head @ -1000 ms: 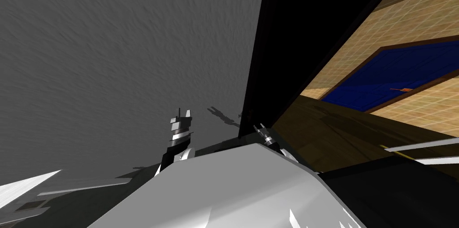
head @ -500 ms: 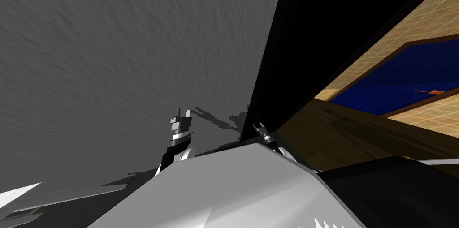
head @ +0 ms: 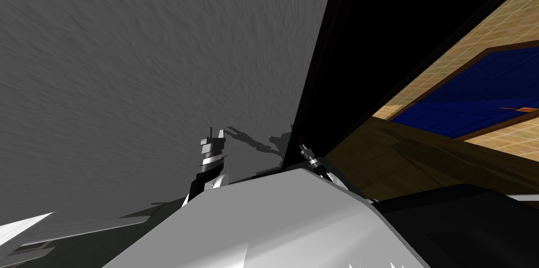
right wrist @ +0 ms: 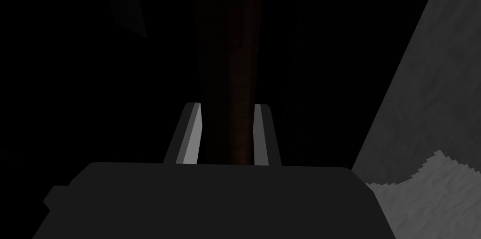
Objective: Pull the door open
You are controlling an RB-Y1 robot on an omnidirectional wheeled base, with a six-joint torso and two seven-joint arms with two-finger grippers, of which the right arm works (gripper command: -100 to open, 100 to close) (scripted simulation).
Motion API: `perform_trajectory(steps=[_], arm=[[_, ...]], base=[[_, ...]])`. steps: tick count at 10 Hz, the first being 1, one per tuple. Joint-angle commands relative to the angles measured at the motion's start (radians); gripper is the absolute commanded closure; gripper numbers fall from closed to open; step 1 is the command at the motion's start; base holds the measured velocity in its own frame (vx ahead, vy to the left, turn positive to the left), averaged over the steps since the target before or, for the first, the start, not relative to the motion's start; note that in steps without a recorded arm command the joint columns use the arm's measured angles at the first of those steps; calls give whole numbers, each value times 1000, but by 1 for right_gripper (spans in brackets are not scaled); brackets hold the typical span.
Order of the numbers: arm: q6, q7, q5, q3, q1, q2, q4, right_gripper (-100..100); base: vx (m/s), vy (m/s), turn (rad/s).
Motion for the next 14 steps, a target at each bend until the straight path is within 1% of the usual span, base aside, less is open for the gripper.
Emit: perform_trajectory(steps=[1, 3, 4, 6, 10, 14], arm=[[-2, 0, 0, 0, 0, 1, -1, 100], [-2, 0, 0, 0, 0, 1, -1, 100], [3, -37, -10, 3, 0, 1, -3, 100], [6, -65, -18, 6, 0, 2, -5, 100], [15, -153, -44, 15, 0, 4, -13, 100], [27, -265, -80, 27, 0, 7, -24, 100]], base=[[0, 0, 0], [0, 0, 0], [-24, -15, 43], [-29, -17, 41], [-29, -20, 48], [-42, -29, 67]])
